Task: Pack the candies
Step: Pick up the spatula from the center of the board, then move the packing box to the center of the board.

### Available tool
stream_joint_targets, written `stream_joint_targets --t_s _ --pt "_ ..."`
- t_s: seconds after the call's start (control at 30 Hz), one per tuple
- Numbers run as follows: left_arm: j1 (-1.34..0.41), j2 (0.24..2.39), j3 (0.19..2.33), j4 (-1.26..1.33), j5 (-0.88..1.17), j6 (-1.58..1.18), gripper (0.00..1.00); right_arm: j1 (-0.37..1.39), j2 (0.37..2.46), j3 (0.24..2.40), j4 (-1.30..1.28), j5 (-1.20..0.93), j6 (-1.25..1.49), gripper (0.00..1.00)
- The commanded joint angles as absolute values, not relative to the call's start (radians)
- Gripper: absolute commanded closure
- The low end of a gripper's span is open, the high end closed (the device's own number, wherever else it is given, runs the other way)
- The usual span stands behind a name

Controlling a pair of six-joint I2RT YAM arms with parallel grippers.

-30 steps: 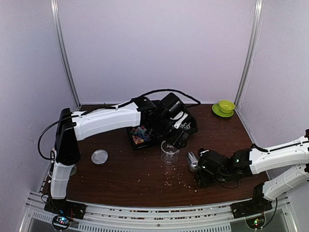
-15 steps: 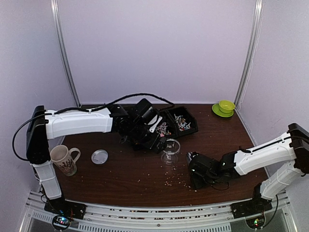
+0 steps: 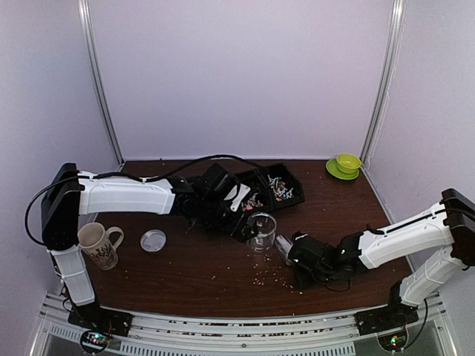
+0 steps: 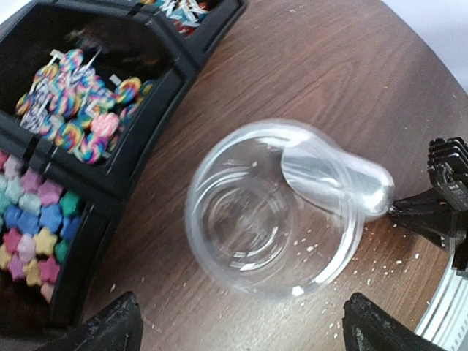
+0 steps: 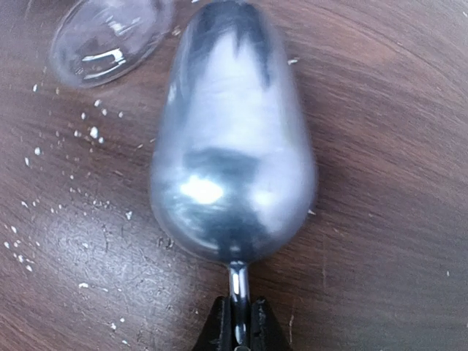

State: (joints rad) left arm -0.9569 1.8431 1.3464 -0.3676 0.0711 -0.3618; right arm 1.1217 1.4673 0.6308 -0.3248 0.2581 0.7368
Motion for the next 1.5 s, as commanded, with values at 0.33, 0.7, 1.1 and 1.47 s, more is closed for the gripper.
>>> stream_joint_targets --t_s 0.33,0.7,1.1,1.47 --pt "-0.954 1.97 1.426 -0.252 0.253 -0.232 0.02 1.067 1.005 0.709 -0.654 0.499 0.72 1.0" --pt "-1.009 2.097 1.592 -0.254 0.324 -0.253 0.02 0.992 0.703 0.781 -0.848 0.657 0.716 1.0" --pt "-1.055 2.246 1.823 -0.261 0.338 -0.333 0.02 0.976 0.696 0.801 -0.806 0.613 0.697 1.0" --pt "-1.042 2.112 1.85 -0.282 0.194 -0.317 0.02 0.978 0.695 0.817 -0.709 0.526 0.612 1.0"
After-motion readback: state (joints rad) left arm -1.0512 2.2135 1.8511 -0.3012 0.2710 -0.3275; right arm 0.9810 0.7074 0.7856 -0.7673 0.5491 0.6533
